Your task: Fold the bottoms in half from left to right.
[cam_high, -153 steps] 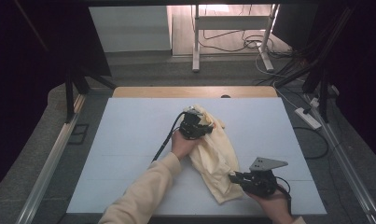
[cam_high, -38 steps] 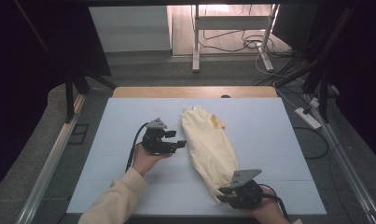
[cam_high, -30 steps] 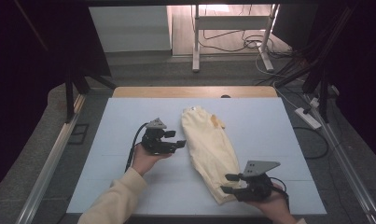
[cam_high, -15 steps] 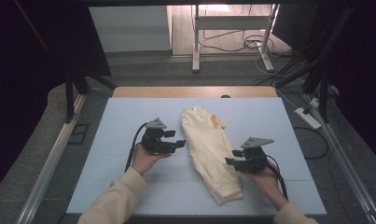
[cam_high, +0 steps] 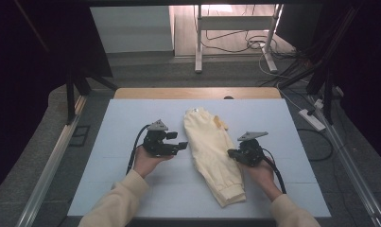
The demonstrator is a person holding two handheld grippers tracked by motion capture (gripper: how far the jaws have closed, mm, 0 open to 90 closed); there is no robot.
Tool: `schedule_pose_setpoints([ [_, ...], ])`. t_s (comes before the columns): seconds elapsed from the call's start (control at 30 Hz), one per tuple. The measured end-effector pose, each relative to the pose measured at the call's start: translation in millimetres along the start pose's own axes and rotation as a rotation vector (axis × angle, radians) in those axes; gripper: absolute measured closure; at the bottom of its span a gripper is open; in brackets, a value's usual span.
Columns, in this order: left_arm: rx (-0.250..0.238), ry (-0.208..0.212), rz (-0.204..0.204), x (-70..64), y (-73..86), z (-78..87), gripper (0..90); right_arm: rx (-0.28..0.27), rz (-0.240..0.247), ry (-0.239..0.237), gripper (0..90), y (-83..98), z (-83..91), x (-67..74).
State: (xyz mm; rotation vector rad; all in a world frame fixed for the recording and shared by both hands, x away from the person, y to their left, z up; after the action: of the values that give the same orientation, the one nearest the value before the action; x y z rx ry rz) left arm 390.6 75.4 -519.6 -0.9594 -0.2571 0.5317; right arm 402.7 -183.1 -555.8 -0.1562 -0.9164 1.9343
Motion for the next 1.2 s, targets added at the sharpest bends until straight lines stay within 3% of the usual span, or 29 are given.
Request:
schedule_pose_setpoints([
  [0.17,0.002,0.002,0.0,-0.8,0.1,-0.3,32.6,-0.011,0.003,0.043,88.1,-2.6,13.4,-6.8],
  [0.4,0.013,0.008,-0.001,-1.6,1.5,-1.9,31.9,0.045,-0.021,0.073,86.8,8.1,0.6,-15.7],
  [0.47,0.016,0.007,0.002,-1.2,2.1,-2.2,31.7,0.043,-0.005,0.084,82.3,9.6,-1.4,-14.0],
  [0.63,0.023,0.009,0.002,-1.9,3.3,-3.7,31.4,0.014,0.011,0.121,60.5,9.4,2.5,-13.4],
  [0.83,0.023,0.008,0.0,-1.6,3.9,-3.2,31.2,-0.006,-0.024,0.07,48.3,10.2,14.8,-13.6],
  [0.97,0.021,0.008,0.001,-1.2,4.0,-2.5,31.2,-0.024,-0.014,0.037,45.9,11.2,26.6,-11.0],
  [1.2,0.021,0.01,-0.003,-1.0,4.3,-2.4,31.2,-0.045,-0.046,-0.013,44.7,19.9,48.8,-8.5],
])
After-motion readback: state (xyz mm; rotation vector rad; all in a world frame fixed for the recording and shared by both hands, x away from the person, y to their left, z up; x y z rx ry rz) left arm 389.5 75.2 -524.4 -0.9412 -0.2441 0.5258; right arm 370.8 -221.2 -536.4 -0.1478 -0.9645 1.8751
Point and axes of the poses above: each handheld gripper's, and its own axes: z roughly backward along the jaws, y roughly out of its underside, x roughly to its left, the point moved 7 cm from there along -z, roughly forward along the jaws, and after that the axes turned 15 degrees about -z, right-handed, at the moved point
